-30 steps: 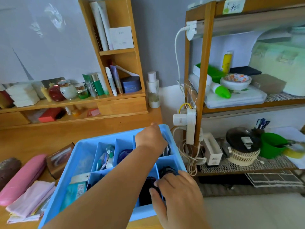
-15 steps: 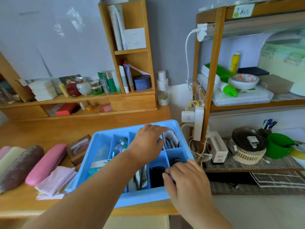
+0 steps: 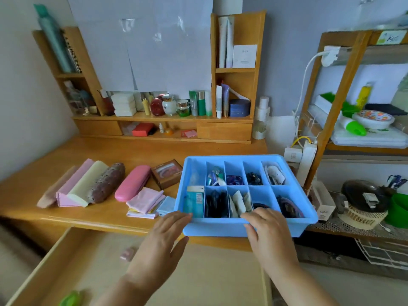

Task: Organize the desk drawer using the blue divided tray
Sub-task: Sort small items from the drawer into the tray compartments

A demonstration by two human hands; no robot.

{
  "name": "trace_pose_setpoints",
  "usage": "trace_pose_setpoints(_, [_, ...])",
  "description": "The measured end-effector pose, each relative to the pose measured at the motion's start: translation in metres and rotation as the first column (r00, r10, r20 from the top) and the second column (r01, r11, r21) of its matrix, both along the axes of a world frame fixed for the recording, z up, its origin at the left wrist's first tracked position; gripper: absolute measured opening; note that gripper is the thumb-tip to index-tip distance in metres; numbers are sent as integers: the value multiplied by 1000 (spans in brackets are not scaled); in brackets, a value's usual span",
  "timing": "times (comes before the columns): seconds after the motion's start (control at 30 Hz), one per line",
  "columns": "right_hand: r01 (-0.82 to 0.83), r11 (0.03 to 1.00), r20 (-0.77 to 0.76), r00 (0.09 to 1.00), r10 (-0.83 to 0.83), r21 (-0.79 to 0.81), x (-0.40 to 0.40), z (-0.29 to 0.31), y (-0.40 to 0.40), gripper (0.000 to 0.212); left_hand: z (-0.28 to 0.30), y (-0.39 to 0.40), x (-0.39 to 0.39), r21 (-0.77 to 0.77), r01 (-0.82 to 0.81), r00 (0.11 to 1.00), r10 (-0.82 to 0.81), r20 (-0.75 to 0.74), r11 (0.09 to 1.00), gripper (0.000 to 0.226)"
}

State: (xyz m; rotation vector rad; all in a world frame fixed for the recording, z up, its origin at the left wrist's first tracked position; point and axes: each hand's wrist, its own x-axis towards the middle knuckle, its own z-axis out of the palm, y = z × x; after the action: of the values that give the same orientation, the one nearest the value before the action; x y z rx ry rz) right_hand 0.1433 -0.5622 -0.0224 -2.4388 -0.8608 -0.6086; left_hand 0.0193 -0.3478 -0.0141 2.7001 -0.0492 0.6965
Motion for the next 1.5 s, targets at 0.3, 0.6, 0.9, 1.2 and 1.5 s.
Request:
trace_pose_setpoints(0.3, [-42, 999, 7, 999, 42, 15, -24, -3, 16, 30, -4, 14, -8, -78, -15, 998, 20, 67, 997, 32])
trace_pose_setpoints(0.6, [-273, 957, 177, 941, 287, -98, -64, -19, 29, 18, -49, 38, -66, -207, -205, 977, 188, -97, 957, 25])
trace_pose_setpoints(0.9, [-608, 626, -554, 770, 316, -488, -117, -102, 87, 58, -117, 96, -138, -48, -609, 608, 427, -669, 792, 35])
trace_pose_setpoints(1.2, [-628, 618, -630, 732, 261, -473, -122, -136, 100, 66, -131, 199, -146, 231, -668, 240, 500, -832, 707, 66])
trace_pose_setpoints(1.5, [-257, 961, -946, 275, 173, 102, -124, -126, 119, 26, -118, 134, -107, -247, -601, 628, 258, -734, 760, 43])
